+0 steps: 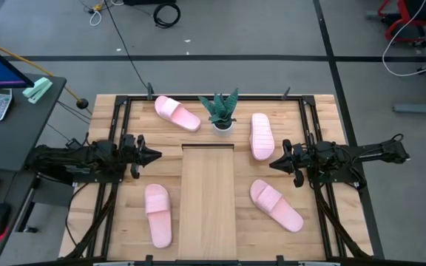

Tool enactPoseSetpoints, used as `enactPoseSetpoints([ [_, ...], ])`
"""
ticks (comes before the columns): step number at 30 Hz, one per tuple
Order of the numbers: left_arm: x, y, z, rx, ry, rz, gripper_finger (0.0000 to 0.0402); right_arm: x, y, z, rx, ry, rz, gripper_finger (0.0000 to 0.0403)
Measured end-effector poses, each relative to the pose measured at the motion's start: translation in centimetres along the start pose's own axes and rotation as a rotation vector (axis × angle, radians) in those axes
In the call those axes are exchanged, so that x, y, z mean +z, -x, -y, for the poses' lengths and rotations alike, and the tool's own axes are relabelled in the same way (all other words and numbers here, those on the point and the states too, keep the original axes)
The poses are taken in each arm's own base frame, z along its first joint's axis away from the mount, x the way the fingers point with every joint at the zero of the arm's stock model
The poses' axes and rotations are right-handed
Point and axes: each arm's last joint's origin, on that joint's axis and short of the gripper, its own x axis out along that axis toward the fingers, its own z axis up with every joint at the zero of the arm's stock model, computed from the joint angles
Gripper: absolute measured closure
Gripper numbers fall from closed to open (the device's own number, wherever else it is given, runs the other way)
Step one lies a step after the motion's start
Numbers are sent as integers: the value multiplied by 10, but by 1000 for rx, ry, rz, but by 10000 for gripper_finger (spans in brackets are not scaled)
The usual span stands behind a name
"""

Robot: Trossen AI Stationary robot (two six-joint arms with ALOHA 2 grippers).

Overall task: Pick and place slides into the shelf
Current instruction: Put the top right pink slide on the shelf

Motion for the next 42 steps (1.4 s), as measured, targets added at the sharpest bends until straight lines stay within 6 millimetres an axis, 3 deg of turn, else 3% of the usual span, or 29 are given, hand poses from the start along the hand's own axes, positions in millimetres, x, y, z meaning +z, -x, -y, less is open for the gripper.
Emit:
enactPoseSetpoints([
  [12, 4, 0, 0, 45, -68, 61, 397, 7, 0, 1, -91, 34, 92, 380],
  [19, 38, 4, 14, -6, -204, 274, 392, 40, 5, -8, -125, 7, 279, 380],
  [25, 73, -1, 31, 3, -219, 290, 395, 101, 3, -22, -253, 81, 353, 380],
  [29, 109, -11, 47, 65, -192, 321, 388, 150, -6, -30, -304, 76, 375, 380],
  [36, 176, -36, 70, 162, -308, 382, 393, 233, -22, -39, -411, 83, 322, 380],
  [42, 218, -50, 83, 162, -340, 335, 380, 293, -23, -48, -322, 97, 218, 380],
])
